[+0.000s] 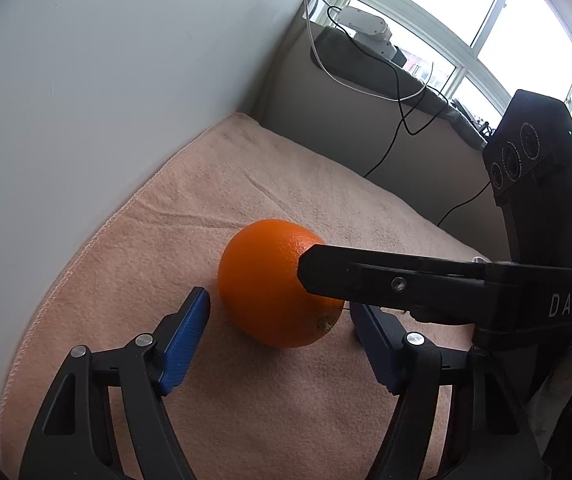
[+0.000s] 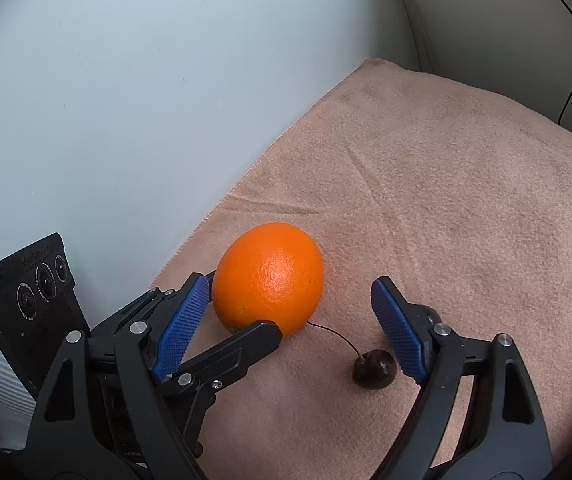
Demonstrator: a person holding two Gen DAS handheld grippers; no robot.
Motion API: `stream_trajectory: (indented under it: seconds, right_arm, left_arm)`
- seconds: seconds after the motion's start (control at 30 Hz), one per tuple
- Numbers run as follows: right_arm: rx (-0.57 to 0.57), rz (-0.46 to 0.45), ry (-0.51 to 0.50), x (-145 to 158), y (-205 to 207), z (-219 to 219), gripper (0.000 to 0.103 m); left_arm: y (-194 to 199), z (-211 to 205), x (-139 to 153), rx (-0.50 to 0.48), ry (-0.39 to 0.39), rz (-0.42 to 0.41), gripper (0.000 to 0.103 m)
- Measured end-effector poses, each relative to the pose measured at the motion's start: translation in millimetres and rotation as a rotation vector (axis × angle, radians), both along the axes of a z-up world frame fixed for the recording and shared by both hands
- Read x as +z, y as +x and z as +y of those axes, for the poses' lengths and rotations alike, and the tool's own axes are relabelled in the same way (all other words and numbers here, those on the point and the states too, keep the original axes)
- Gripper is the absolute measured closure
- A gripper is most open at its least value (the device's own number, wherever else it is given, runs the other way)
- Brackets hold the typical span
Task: Organize fruits
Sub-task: 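Close the right gripper around the large orange and lift it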
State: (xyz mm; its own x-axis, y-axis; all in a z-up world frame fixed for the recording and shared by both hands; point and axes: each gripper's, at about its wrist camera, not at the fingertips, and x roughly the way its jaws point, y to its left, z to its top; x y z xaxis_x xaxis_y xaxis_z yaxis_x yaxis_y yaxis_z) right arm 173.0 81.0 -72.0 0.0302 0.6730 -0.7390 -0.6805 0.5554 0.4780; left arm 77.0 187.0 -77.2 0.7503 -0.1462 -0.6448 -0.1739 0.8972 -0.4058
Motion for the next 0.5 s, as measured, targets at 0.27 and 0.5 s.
stream_trajectory:
  seconds: [0.27, 0.5]
  right_arm:
    - [0.030, 0.027, 0.006, -5.5, -0.5, 12.4, 0.030]
    - [0.038, 0.064, 0.029, -11.2, 0.8, 21.8, 0.036]
  left_arm:
    - [3.9, 1.2, -4.6, -0.010, -0.013, 0.015, 0.035]
    - [4.5, 0.3, -6.2, -0.012, -0.010, 0.025, 0.037]
